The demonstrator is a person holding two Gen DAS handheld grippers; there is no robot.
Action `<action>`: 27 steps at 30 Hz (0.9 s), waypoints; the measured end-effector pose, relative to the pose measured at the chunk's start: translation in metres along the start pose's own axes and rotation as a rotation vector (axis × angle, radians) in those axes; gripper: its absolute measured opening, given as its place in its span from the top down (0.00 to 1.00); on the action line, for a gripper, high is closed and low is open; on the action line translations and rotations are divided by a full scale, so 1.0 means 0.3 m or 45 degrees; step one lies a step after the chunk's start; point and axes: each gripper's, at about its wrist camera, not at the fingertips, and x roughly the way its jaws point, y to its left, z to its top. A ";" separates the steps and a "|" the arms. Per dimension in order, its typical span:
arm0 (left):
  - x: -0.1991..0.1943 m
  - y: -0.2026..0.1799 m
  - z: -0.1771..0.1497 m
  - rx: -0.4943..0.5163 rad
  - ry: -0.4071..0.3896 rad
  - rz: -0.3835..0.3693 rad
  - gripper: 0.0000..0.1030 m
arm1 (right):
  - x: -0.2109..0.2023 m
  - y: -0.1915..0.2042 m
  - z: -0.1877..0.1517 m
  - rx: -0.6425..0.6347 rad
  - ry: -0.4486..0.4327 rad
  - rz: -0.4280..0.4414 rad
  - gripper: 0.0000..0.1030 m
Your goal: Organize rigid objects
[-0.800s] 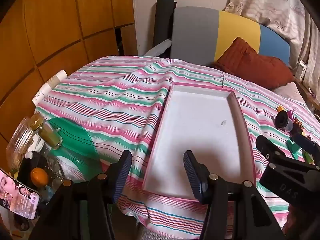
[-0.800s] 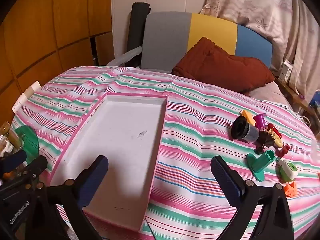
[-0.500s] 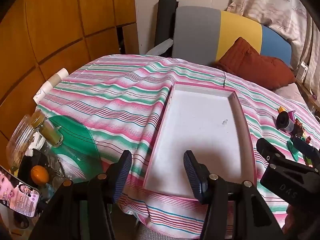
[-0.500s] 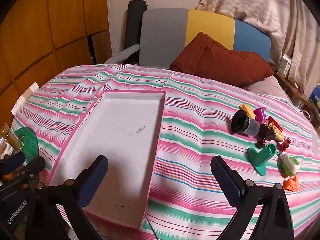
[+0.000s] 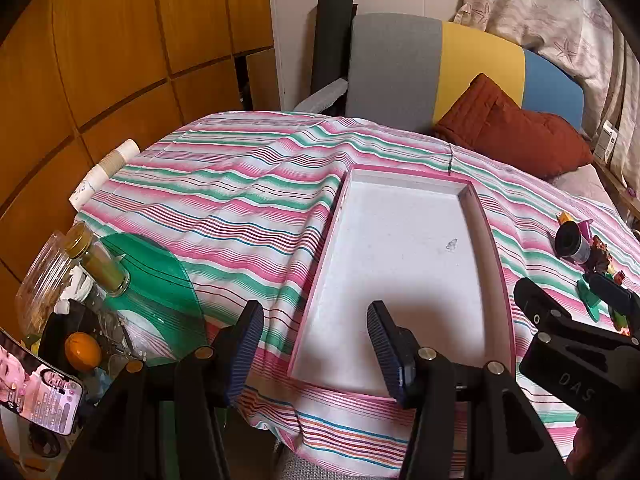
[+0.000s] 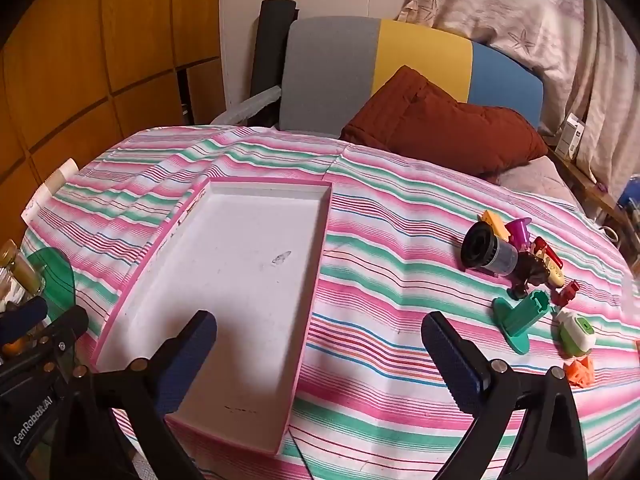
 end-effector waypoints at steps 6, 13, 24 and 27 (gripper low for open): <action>-0.003 -0.005 0.002 0.007 -0.006 0.005 0.47 | -0.002 0.000 0.002 0.004 0.001 0.008 0.00; 0.001 -0.009 0.005 0.011 -0.001 0.004 0.47 | -0.001 -0.002 -0.001 0.020 0.005 0.012 0.00; -0.003 -0.012 -0.009 0.020 -0.002 0.013 0.47 | -0.004 -0.006 -0.004 0.020 -0.016 0.108 0.00; -0.001 -0.013 -0.010 0.023 0.002 0.009 0.47 | -0.002 -0.016 -0.011 0.047 -0.009 0.120 0.00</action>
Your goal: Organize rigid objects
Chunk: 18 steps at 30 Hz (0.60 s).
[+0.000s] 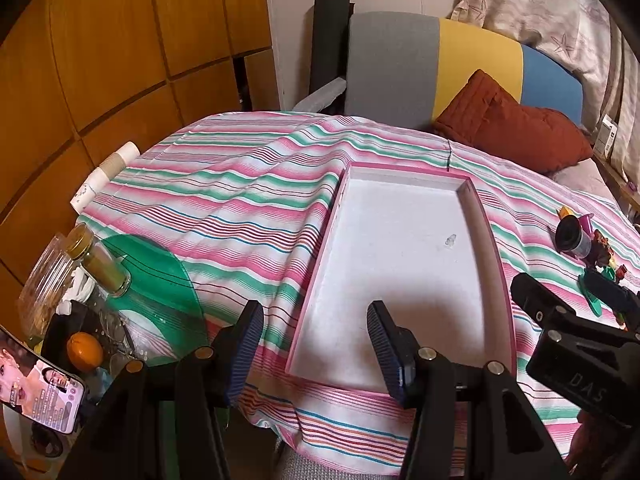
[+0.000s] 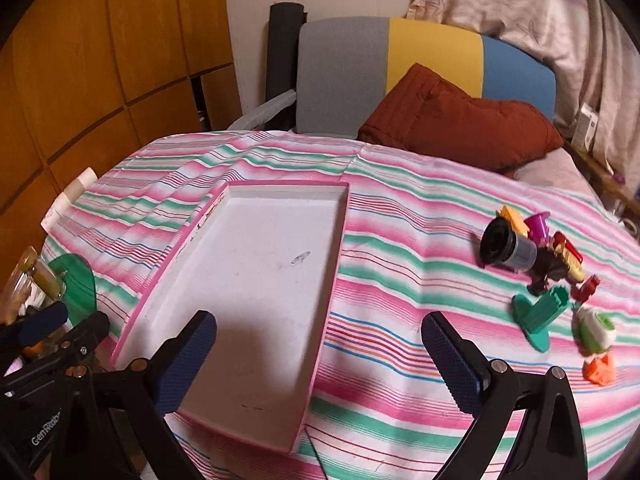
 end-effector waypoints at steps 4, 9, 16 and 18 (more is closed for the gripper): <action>0.002 -0.004 -0.004 0.000 0.000 0.000 0.47 | -0.008 -0.008 -0.004 0.013 -0.008 0.004 0.00; 0.006 -0.011 -0.010 0.003 0.002 0.008 0.47 | -0.019 -0.010 -0.006 -0.004 -0.036 -0.007 0.00; 0.005 -0.013 -0.014 0.004 0.003 0.015 0.47 | -0.023 -0.021 -0.007 -0.005 -0.018 -0.007 0.00; 0.005 -0.012 -0.016 -0.001 0.005 0.010 0.47 | -0.026 -0.026 -0.011 -0.016 -0.011 -0.013 0.00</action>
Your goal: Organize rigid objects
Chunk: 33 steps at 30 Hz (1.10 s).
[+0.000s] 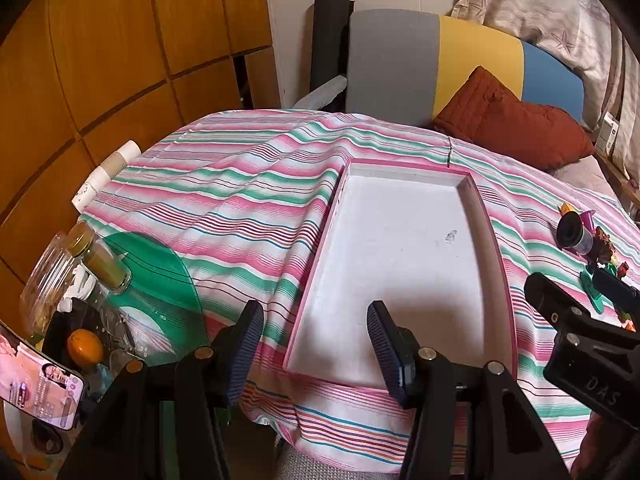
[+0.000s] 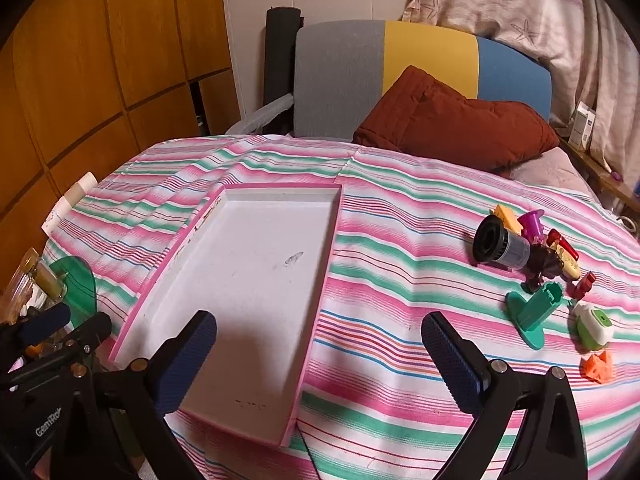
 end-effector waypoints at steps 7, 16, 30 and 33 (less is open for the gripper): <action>0.009 -0.031 -0.024 0.022 0.032 -0.048 0.47 | -0.010 -0.081 -0.047 -0.024 0.043 -0.050 0.00; 0.022 -0.135 -0.084 0.119 0.082 -0.289 0.47 | -0.036 -0.369 -0.140 0.067 0.147 -0.155 0.00; 0.016 -0.323 -0.113 0.267 0.193 -0.521 0.47 | -0.089 -0.956 -0.225 0.219 0.208 -0.533 0.01; -0.001 -0.369 -0.125 0.331 0.160 -0.489 0.47 | -0.055 -1.038 -0.235 0.258 0.259 -0.490 0.03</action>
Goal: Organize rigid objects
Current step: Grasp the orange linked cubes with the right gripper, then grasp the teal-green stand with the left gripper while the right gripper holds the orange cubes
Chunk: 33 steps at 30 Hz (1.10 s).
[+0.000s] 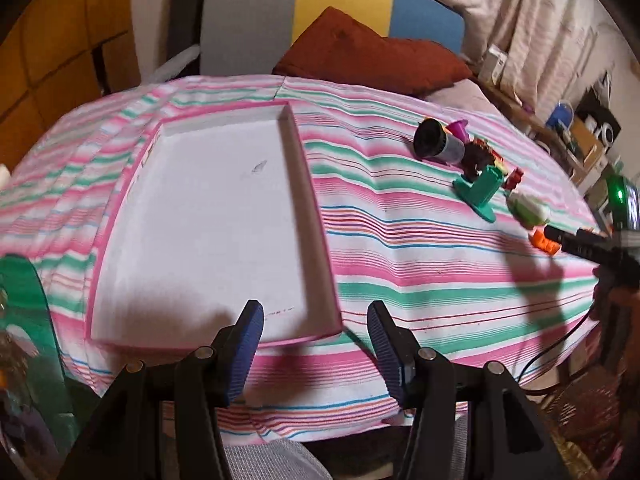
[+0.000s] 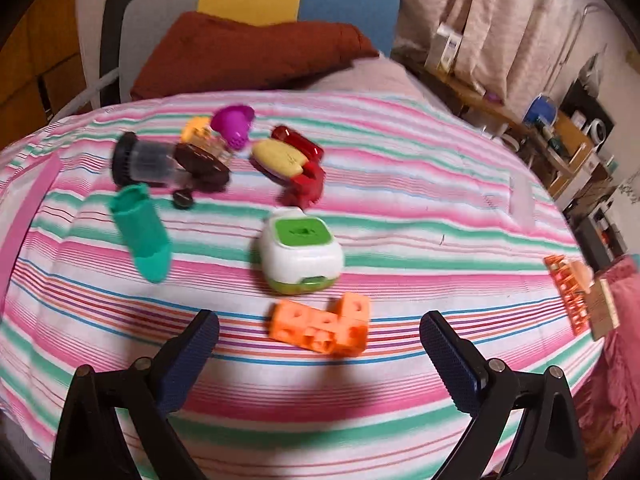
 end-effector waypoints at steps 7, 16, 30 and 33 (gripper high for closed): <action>0.005 -0.089 0.036 0.108 0.009 -0.129 0.47 | 0.094 -0.032 -0.006 0.065 0.140 0.070 0.25; 0.068 -0.218 0.072 0.216 0.065 -0.215 0.40 | 0.130 -0.059 -0.006 0.149 0.192 0.131 0.41; 0.231 -0.499 0.308 0.302 0.028 -0.256 0.35 | 0.105 -0.077 -0.025 0.234 0.240 0.247 0.41; 0.262 -0.553 0.382 0.294 -0.019 -0.227 0.35 | 0.105 -0.082 -0.026 0.240 0.243 0.255 0.41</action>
